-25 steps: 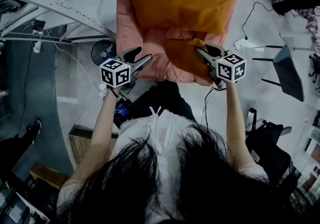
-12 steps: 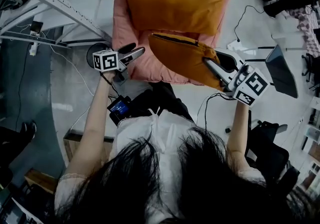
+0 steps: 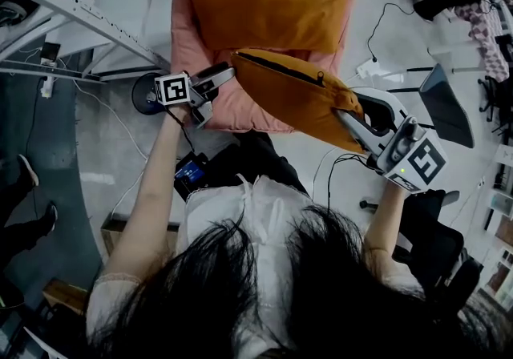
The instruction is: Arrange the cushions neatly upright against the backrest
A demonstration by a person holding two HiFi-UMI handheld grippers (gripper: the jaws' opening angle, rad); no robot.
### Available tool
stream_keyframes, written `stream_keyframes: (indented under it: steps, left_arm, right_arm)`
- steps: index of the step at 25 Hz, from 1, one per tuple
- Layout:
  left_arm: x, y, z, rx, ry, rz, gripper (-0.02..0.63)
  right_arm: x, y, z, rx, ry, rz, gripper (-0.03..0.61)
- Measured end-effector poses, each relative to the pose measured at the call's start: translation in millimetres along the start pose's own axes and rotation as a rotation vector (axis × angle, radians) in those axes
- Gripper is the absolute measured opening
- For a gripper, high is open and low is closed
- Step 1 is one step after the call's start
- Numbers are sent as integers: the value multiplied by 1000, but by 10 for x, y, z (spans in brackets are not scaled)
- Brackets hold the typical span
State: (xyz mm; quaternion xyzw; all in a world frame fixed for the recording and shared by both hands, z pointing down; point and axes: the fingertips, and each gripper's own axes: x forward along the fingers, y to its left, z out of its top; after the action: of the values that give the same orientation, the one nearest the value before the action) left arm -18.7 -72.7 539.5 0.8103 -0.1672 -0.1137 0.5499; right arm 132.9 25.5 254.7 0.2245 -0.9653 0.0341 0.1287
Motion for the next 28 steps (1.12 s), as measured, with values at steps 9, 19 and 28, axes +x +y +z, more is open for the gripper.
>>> stream_keyframes:
  steps: [9,19,28]
  left_arm:
    - [222,-248,-1,-82,-5,-168,357]
    - [-195,68,179,-1,-39,30,234]
    - [-602,456,321,57,-58,252,184]
  right_arm:
    - [43,36,-19,-20,1,40,110]
    - [173,-557,-758,236,-21,-86,120]
    - [524,-1019,-1815,434,113,-189,121]
